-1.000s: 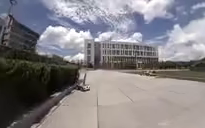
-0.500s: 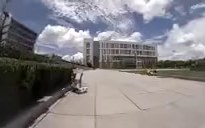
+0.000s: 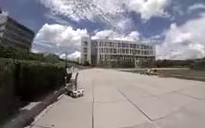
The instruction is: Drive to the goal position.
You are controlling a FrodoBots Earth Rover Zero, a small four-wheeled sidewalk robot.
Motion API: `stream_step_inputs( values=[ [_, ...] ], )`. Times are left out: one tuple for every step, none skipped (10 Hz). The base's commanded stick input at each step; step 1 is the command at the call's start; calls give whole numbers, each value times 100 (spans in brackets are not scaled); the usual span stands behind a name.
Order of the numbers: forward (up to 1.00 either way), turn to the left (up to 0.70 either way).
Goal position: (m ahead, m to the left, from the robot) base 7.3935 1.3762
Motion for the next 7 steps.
stream_step_inputs(
  values=[
    [70,0],
    [70,1],
    [70,4],
    [70,4],
    [70,2],
    [70,-3],
    [70,-30]
  ],
)
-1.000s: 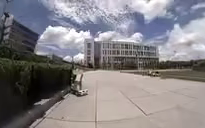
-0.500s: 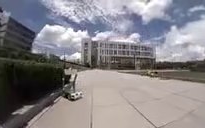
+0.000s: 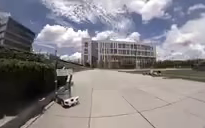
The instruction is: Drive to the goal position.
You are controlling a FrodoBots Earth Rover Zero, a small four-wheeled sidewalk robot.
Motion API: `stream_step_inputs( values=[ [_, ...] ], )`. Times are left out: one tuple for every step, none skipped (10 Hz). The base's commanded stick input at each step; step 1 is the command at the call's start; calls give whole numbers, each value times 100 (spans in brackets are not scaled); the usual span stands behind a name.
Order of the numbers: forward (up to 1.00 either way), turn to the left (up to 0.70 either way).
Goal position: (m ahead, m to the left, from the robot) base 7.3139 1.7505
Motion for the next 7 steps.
stream_step_inputs(
  values=[
    [70,-30],
    [70,-26],
    [70,5],
    [70,6],
    [70,4],
    [70,1],
    [70,0]
  ],
)
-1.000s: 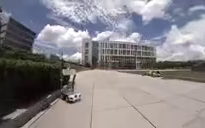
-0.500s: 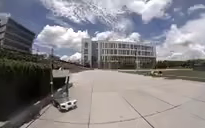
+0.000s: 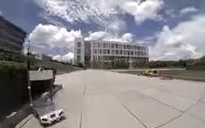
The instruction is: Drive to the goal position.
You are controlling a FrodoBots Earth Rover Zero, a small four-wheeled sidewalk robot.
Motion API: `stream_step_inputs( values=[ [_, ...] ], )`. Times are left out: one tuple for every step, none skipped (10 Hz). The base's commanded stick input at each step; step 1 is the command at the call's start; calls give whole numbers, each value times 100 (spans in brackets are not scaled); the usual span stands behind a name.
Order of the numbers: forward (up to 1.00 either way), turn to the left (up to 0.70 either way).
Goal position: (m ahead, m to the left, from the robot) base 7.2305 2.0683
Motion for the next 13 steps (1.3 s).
stream_step_inputs(
  values=[
    [70,0],
    [70,0],
    [70,0],
    [70,0],
    [70,0],
    [70,0],
    [70,10],
    [70,19],
    [70,22],
    [70,32],
    [70,34],
    [70,35],
    [70,35]
  ],
)
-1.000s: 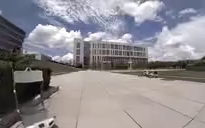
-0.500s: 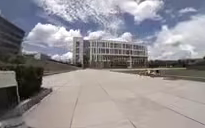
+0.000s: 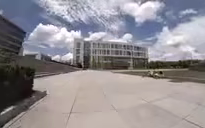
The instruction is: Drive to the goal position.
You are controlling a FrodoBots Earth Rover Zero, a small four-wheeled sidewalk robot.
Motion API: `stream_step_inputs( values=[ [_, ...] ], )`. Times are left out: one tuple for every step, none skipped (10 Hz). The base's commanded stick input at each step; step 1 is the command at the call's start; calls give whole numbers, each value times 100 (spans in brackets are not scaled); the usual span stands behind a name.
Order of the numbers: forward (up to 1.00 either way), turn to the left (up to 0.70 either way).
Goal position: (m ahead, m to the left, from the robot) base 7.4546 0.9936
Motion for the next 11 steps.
stream_step_inputs(
  values=[
    [70,17],
    [70,1],
    [70,2],
    [70,0],
    [70,10],
    [70,18],
    [70,19],
    [70,32],
    [70,35],
    [70,35],
    [70,8]
  ],
)
